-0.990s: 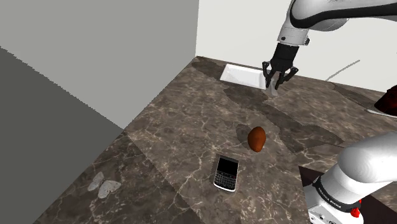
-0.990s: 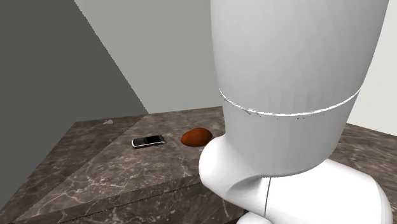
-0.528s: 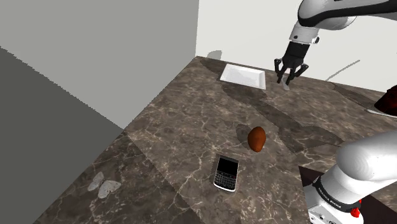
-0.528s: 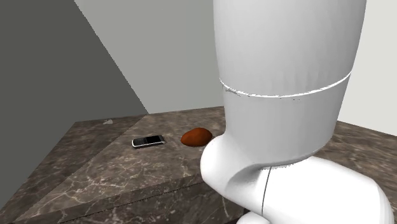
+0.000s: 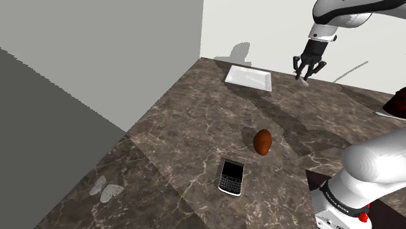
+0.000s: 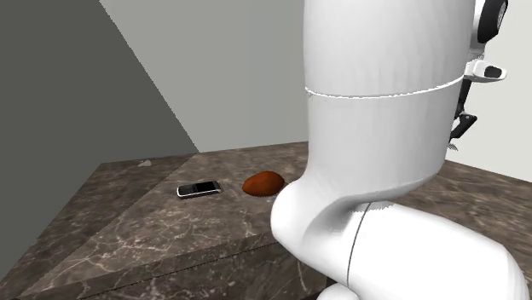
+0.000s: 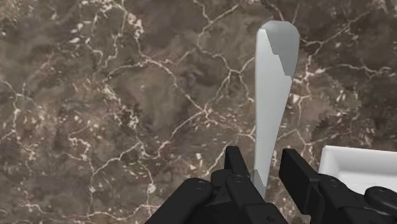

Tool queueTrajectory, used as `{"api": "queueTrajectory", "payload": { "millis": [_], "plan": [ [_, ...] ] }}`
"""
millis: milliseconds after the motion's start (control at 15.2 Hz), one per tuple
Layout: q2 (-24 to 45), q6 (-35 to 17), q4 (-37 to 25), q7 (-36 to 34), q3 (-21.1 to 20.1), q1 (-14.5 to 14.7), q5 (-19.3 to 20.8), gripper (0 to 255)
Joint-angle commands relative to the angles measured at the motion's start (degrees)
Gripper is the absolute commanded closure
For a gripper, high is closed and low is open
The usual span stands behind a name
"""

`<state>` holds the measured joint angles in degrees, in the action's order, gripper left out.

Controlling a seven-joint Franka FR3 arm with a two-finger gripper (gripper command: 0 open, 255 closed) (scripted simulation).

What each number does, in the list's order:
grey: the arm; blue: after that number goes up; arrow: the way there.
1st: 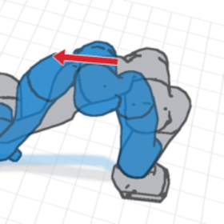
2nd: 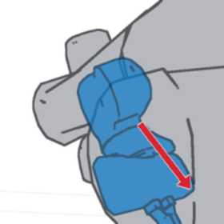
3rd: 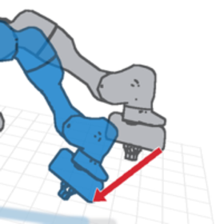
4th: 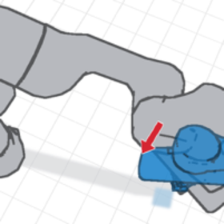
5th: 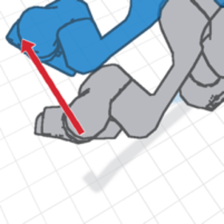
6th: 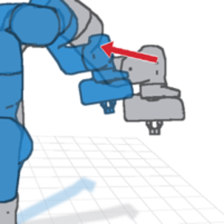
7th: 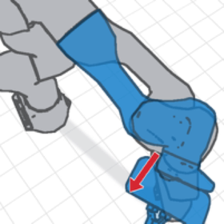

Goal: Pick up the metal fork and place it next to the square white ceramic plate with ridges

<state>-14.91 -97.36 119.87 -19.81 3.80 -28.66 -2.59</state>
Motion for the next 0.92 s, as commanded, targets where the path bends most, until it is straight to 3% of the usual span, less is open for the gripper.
{"api": "queueTrajectory", "payload": {
  "millis": [0, 132, 858],
  "plan": [
    [2.41, 0.29, -2.59, 2.69, 1.70, -1.08, 0.62, 255],
    [5.14, 0.62, -5.52, 5.17, 3.23, -2.08, 0.98, 255],
    [6.34, -7.81, 1.72, 5.62, 3.31, -2.13, 0.82, 255]
  ]
}}
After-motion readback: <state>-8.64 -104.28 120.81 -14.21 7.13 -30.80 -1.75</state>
